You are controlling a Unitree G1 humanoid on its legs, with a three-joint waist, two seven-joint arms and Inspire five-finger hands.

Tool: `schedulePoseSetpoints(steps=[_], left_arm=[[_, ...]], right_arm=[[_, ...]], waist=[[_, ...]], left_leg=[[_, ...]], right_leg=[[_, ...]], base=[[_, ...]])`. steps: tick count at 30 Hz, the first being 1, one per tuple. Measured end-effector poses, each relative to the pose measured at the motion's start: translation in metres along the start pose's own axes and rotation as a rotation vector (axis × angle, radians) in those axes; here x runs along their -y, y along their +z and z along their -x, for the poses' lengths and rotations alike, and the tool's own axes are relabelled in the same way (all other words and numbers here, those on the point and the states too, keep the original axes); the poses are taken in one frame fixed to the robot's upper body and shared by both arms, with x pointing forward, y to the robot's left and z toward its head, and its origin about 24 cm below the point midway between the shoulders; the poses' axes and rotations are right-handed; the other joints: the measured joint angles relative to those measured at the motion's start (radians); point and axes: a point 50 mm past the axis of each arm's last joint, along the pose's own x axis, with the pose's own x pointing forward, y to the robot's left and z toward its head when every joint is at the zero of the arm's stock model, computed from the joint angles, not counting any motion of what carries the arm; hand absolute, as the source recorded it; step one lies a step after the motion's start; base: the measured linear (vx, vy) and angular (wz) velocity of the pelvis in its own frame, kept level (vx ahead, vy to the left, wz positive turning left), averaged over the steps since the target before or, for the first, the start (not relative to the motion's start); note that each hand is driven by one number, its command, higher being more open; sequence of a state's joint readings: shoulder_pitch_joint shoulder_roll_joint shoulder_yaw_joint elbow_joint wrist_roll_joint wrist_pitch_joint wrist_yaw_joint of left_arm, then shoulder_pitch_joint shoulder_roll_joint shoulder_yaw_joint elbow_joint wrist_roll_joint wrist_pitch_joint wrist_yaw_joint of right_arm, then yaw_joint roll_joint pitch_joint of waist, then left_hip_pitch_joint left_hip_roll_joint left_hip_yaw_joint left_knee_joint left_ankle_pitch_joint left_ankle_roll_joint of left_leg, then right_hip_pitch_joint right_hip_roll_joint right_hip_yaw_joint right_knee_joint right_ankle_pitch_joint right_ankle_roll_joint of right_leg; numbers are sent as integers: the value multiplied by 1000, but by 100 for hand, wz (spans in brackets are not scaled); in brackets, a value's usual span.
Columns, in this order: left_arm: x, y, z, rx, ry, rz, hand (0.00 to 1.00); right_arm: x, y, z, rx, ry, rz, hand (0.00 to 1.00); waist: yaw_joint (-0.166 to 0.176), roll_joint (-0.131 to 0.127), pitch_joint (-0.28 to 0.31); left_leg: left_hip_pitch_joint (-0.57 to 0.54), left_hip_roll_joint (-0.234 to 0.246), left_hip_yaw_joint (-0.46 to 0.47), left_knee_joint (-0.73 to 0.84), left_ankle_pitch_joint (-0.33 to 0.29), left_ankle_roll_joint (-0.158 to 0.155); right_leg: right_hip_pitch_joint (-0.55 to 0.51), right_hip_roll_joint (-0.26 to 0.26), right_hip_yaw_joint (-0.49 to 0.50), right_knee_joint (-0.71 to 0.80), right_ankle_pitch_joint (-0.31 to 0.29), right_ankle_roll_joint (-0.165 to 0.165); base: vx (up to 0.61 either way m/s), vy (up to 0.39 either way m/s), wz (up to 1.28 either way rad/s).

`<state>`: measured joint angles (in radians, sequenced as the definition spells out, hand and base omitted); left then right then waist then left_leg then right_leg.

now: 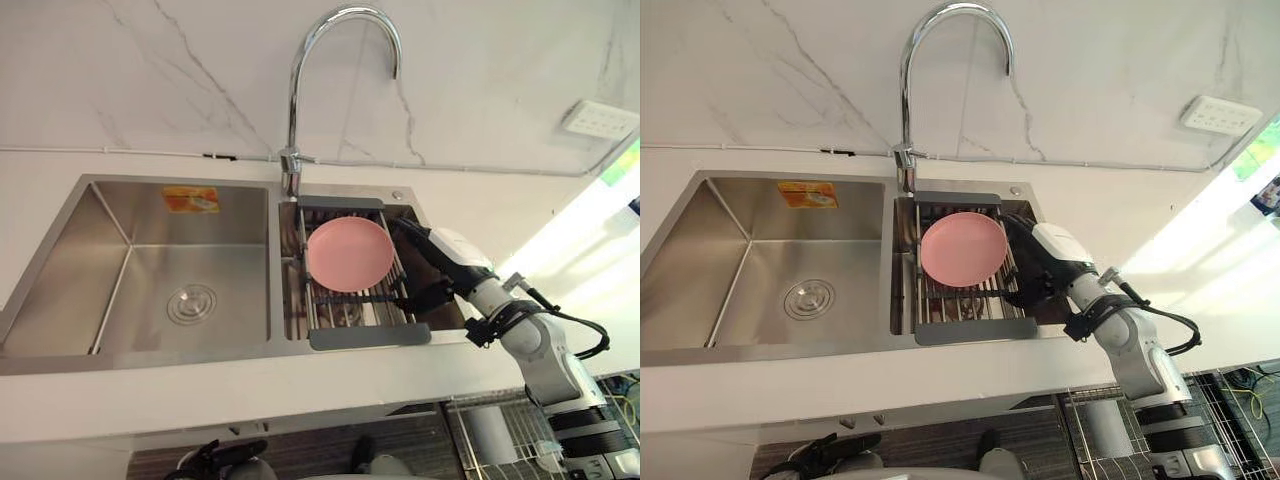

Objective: Walk over to the sink, pick up the cup, carry it to the dishwasher, place the cup inside the dishwasher, then close the dishwasher door

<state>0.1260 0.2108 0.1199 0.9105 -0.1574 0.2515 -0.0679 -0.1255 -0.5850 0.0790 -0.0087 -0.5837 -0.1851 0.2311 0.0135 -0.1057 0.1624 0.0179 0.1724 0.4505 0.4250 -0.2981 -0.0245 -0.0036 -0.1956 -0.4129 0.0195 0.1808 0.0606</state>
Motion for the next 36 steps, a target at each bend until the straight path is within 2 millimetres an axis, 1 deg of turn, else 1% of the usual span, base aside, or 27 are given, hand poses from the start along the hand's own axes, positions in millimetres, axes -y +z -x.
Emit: schedulePoseSetpoints(steps=[7, 13, 21, 26, 29, 33, 36], left_arm=[[2, 1, 0, -1, -6, -1, 100], [2, 2, 0, 2, -7, 2, 100], [4, 7, -1, 13, -10, -3, 100], [7, 12, -1, 46, -4, -120, 100], [8, 12, -1, 51, -10, -129, 100], [9, 12, -1, 52, -15, -136, 100], [9, 12, -1, 54, -15, -141, 100]], right_arm=[[-3, 8, -5, 47, 11, 39, 100], [-14, 14, -7, 73, 57, 55, 100], [-19, 16, -9, 72, 75, 123, 100], [-23, 17, -10, 86, 53, 180, 100], [-24, 17, -11, 94, 33, 222, 100], [-30, 16, -13, 97, 32, 280, 100], [-30, 18, -13, 114, 18, 281, 100]], waist=[[2, 8, 5], [3, 13, 8], [21, 16, 10], [28, 24, 15], [28, 27, 18], [30, 28, 18], [31, 28, 18]], left_leg=[[-1, -1, -6, 0, 1, 1], [-2, -3, -14, 3, 1, 2], [-7, -3, -26, 8, 2, 2], [-7, -10, -27, 6, 4, 5], [-5, -14, -28, -2, 7, 8], [-4, -21, -32, -7, 11, 11], [-4, -21, -34, -8, 12, 11]], right_leg=[[3, -2, -5, 1, -1, 1], [4, -7, -12, 14, -8, 8], [7, -8, -23, 17, -9, 8], [7, -15, -25, 20, -9, 8], [6, -22, -27, 24, -10, 8], [5, -32, -30, 33, -16, 16], [5, -32, -32, 33, -16, 17]], base=[[1, 0, 0], [-7, -1, 3], [-5, -2, 4], [0, 0, 0], [-4, 0, 1], [-14, 4, 4], [0, 0, 0]])
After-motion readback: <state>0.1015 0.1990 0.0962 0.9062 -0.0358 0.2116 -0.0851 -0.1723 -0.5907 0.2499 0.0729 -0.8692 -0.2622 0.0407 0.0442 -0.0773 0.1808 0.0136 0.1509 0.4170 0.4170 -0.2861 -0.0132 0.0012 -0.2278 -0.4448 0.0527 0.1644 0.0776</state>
